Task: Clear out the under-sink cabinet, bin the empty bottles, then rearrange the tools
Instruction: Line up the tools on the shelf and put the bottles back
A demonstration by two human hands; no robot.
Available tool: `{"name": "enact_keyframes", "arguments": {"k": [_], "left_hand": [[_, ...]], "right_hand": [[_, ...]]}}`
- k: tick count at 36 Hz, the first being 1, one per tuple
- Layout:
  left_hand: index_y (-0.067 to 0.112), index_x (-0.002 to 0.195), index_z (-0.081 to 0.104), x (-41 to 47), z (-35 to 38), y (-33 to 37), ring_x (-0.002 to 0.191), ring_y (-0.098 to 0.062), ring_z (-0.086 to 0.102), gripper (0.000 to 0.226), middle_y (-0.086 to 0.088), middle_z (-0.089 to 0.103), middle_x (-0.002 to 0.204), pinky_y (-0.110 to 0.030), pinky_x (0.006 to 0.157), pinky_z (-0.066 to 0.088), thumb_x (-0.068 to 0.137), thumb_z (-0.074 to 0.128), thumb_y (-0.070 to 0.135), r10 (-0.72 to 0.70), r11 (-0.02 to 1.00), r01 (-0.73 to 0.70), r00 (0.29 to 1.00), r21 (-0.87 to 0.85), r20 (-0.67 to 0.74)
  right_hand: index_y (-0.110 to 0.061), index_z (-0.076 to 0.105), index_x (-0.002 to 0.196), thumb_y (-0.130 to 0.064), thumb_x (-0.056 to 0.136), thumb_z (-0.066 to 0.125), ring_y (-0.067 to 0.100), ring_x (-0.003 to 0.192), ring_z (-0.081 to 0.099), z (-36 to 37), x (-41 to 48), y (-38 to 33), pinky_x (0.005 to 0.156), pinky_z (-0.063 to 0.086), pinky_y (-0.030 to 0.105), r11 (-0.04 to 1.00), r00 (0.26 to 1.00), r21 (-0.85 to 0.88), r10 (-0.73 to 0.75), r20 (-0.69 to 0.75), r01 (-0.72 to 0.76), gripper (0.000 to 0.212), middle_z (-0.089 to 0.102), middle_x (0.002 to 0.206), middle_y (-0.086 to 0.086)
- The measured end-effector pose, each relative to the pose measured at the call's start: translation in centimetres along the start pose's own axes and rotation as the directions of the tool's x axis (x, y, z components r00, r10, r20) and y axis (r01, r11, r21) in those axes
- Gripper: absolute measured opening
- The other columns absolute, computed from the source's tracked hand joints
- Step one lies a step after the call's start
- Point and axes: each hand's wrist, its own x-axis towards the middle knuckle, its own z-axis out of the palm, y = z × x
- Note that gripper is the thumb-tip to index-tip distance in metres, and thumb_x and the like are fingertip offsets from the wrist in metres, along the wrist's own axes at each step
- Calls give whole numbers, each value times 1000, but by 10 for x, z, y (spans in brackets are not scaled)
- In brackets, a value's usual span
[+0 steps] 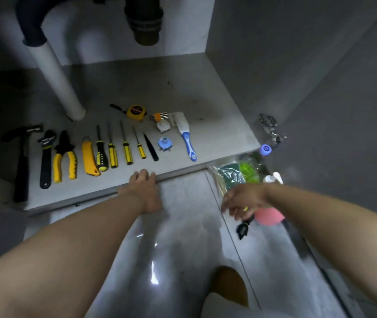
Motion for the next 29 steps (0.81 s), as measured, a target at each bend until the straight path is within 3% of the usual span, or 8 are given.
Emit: {"name": "enact_keyframes", "arguments": {"k": [3,7,10,14,18,21,24,29], "left_hand": [[16,159,12,-7,5,12,151,-32,16,95,-8,12,162,-54,115,34,88,65,51,-39,999,39,998,-5,-43],[15,145,38,-15,34,35,136,-30,37,58,-10,36,146,-45,110,37,95,58,37,-31,1000,30,964,-9,-265],[18,131,51,-15,64,51,121,-30,47,39,-8,44,134,-42,100,44,94,59,28,96,988,-129,947,-89,-306],[15,124,62,-11,90,76,114,-27,57,29,-9,55,124,-36,98,48,95,61,17,235,911,-253,967,-325,-95],[13,121,63,-9,106,93,106,-22,64,24,-6,66,119,-28,92,51,97,61,17,185,799,-108,980,-592,71],[19,142,48,-11,110,97,115,-25,62,54,-10,61,131,-33,98,52,93,72,25,144,681,35,973,-732,180],[24,154,32,-18,108,96,122,-28,59,76,-11,54,140,-33,92,52,92,74,22,175,591,58,964,-804,198],[-1,118,66,-22,98,93,87,-27,68,24,-32,65,116,-29,74,60,95,67,5,129,431,48,985,-901,114]], "right_hand": [[-15,56,125,-19,99,56,25,80,67,35,9,57,68,58,29,983,991,122,134,26,-136,26,64,99,13],[-20,47,141,-19,96,56,28,101,60,76,34,110,92,52,38,985,948,74,170,-268,-156,45,58,127,14],[-17,52,140,-18,94,57,35,124,51,96,50,128,100,43,33,994,901,71,106,-422,-83,46,48,140,19],[-12,68,113,-12,89,60,36,105,56,111,62,131,88,48,33,998,833,-34,-64,-549,54,25,57,111,20],[-15,67,88,-11,82,67,26,89,58,129,61,120,75,43,29,985,793,24,-121,-597,169,7,57,96,8],[-21,62,77,-5,76,71,20,83,61,140,58,104,72,44,26,934,790,156,-173,-588,321,18,65,89,1],[-18,63,78,0,74,75,13,79,63,140,52,88,77,48,30,839,819,299,-262,-510,454,22,70,85,-2],[-3,65,90,5,79,75,9,75,63,128,41,78,68,50,21,681,871,548,-330,-363,486,17,67,80,4]]}}
